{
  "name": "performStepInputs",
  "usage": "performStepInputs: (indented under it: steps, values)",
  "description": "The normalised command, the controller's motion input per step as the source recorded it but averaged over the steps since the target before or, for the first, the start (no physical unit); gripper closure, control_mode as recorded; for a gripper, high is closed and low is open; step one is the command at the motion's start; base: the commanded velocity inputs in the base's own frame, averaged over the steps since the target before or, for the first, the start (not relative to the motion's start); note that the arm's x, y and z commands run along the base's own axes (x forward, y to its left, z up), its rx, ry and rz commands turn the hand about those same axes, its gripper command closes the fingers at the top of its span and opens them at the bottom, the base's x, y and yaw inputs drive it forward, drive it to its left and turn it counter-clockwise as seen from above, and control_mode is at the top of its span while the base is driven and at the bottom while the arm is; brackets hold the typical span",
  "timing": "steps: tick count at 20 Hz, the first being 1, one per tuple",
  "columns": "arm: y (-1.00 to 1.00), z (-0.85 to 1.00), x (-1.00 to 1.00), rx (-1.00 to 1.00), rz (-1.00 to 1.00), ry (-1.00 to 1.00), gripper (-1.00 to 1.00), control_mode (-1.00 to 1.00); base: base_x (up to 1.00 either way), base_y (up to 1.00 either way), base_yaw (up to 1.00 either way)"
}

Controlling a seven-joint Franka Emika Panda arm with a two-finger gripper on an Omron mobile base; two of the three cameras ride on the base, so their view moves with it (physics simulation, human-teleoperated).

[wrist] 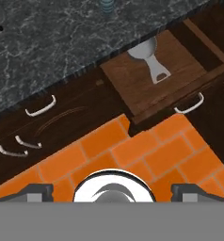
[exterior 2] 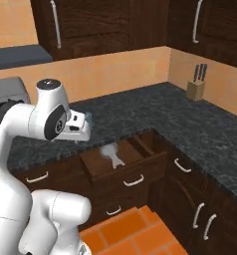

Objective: Pick the measuring cup from the drawer and place it on the counter.

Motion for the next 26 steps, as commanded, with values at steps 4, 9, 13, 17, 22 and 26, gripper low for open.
performStepInputs:
  steps: [4, 9, 13, 17, 22, 26]
  values:
    - [0.0, 0.0, 0.0, 0.0, 0.0, 0.0, -1.0, 1.0, 0.72, 0.56, -0.49]
    - [0.0, 0.0, 0.0, 0.0, 0.0, 0.0, -1.0, 1.0, -0.06, 0.0, -0.47]
    - [0.0, 0.0, 0.0, 0.0, 0.0, 0.0, -1.0, 1.0, -0.16, 0.03, -0.49]
    - [0.0, 0.0, 0.0, 0.0, 0.0, 0.0, -1.0, 1.0, -0.63, 0.34, -0.27]
    - [0.0, 0.0, 0.0, 0.0, 0.0, 0.0, -1.0, 1.0, -0.36, 0.74, -0.17]
    - [-0.11, -0.01, 0.56, 0.0, 0.0, 0.15, -1.0, -1.0, 0.11, 0.12, -0.01]
